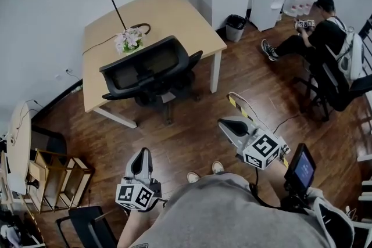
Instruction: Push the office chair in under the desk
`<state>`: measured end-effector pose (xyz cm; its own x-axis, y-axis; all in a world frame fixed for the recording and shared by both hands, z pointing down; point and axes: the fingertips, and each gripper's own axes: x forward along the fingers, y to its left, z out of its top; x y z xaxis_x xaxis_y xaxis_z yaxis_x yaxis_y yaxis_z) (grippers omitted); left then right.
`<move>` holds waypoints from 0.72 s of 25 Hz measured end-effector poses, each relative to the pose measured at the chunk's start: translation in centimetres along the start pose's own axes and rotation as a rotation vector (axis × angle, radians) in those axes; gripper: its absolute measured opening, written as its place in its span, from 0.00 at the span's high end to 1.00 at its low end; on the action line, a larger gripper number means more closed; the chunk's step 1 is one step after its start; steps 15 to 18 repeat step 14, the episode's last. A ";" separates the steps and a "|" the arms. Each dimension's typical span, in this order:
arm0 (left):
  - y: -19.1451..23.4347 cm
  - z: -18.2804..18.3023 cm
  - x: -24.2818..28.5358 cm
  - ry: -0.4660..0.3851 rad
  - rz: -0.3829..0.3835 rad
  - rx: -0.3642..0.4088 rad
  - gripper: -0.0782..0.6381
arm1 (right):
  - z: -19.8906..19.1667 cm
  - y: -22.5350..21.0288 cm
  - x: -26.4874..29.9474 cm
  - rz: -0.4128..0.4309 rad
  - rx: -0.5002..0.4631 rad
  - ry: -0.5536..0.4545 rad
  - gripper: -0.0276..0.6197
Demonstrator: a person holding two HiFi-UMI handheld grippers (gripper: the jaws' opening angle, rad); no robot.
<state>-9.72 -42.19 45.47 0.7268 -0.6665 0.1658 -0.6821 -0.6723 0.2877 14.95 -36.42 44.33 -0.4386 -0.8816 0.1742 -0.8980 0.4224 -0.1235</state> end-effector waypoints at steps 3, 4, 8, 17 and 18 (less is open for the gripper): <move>-0.1 -0.4 0.1 -0.010 0.004 -0.004 0.89 | -0.1 -0.4 -0.1 0.005 -0.001 0.001 0.95; -0.1 -0.4 0.2 -0.010 0.008 -0.007 0.89 | -0.1 -0.5 -0.1 0.008 0.000 0.002 0.95; -0.6 -0.2 0.4 0.002 0.033 -0.016 0.89 | 0.2 -1.0 0.0 0.026 0.001 0.007 0.95; -1.1 0.0 2.0 0.002 0.067 -0.020 0.89 | 0.1 -3.0 0.2 0.043 0.002 0.007 0.95; -1.1 0.0 2.0 0.002 0.067 -0.020 0.89 | 0.1 -3.0 0.2 0.043 0.002 0.007 0.95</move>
